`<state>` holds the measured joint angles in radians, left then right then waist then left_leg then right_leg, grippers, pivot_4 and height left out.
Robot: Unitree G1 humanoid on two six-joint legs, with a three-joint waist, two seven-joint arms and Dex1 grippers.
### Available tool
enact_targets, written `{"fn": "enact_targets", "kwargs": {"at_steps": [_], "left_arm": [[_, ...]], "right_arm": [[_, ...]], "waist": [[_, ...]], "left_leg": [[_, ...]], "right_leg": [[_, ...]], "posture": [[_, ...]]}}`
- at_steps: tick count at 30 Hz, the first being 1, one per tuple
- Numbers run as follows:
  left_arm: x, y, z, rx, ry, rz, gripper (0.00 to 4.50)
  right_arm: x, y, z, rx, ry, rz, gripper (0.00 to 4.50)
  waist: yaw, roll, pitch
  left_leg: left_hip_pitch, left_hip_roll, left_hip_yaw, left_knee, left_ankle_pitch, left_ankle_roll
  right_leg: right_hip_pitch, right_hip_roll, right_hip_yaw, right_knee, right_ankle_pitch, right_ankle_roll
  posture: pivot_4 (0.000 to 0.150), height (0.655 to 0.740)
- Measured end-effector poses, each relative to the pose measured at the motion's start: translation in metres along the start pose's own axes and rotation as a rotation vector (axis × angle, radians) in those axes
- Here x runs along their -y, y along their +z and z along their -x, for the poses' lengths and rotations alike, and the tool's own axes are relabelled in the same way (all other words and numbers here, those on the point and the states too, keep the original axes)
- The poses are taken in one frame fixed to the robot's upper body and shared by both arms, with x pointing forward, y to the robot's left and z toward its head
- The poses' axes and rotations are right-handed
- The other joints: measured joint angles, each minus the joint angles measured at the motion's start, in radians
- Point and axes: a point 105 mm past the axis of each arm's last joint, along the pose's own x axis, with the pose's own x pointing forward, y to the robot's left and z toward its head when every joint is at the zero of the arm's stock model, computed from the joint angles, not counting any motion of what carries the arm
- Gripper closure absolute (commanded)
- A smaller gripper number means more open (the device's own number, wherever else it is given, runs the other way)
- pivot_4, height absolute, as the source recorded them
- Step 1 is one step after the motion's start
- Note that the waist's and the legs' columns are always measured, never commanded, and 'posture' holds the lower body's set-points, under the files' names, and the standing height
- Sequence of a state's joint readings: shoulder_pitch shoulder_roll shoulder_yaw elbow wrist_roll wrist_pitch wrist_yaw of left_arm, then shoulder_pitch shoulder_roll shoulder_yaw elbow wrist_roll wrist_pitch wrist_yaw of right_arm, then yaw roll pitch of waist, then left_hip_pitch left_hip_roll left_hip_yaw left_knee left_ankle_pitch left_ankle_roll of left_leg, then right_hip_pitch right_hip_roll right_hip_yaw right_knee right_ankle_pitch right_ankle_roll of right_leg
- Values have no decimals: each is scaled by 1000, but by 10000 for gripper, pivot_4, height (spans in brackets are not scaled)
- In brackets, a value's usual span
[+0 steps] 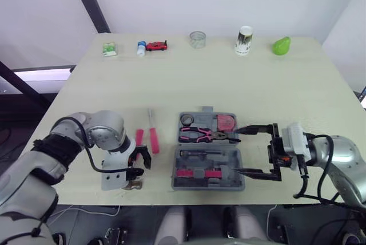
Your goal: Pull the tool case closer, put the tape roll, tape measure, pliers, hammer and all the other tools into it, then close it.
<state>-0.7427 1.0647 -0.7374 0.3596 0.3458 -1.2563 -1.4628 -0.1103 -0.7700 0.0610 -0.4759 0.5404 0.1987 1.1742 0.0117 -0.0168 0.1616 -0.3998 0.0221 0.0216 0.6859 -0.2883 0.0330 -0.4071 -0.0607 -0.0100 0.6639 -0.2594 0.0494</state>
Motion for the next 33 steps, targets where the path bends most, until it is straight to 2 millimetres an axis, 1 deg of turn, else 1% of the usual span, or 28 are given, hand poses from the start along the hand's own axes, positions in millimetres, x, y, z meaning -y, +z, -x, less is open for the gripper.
{"fn": "enact_targets", "kwargs": {"at_steps": [6, 11, 16, 27, 29, 33], "left_arm": [[0, -2, -1, 18, -13, 29, 1476], [7, -4, -10, 21, -43, 21, 1476], [10, -3, -15, 23, -45, 1, 1476], [9, -8, -17, 19, -34, 16, 1476], [9, -9, -17, 22, -36, 20, 6543], [7, -11, -18, 21, -36, 22, 19472]], "right_arm": [[-2, -5, 2, -33, 25, 8, 0], [-1, -3, 0, -18, 8, 3, 0], [1, -3, 0, -14, -7, 4, 0], [1, -3, -1, -4, -15, 2, 0], [1, -3, -1, -3, -16, 3, 0], [1, -3, -1, 1, -18, 4, 0]], "waist": [[2, 0, 0], [1, 0, 0], [1, 0, 0], [3, 2, -1], [3, 3, -2], [3, 5, -3]], "left_leg": [[0, 0, 0, 1, 0, 0], [0, 0, 0, 1, 0, 0], [0, 0, 0, 1, 0, 0], [3, 0, 0, 1, 0, 0], [4, -1, 0, 1, 0, 0], [5, -1, 0, 1, 0, 0]], "right_leg": [[0, 1, 0, 1, 0, 0], [0, 1, 0, 1, 0, 0], [0, 1, 0, 1, 0, 0], [2, 0, 0, 2, 0, 0], [3, 0, 0, 2, 0, 0], [4, 0, 0, 2, 0, 0]], "posture": [[1500, 7400], [1500, 7400], [1500, 7400], [1500, 7400], [1500, 7400], [1500, 7400]]}}
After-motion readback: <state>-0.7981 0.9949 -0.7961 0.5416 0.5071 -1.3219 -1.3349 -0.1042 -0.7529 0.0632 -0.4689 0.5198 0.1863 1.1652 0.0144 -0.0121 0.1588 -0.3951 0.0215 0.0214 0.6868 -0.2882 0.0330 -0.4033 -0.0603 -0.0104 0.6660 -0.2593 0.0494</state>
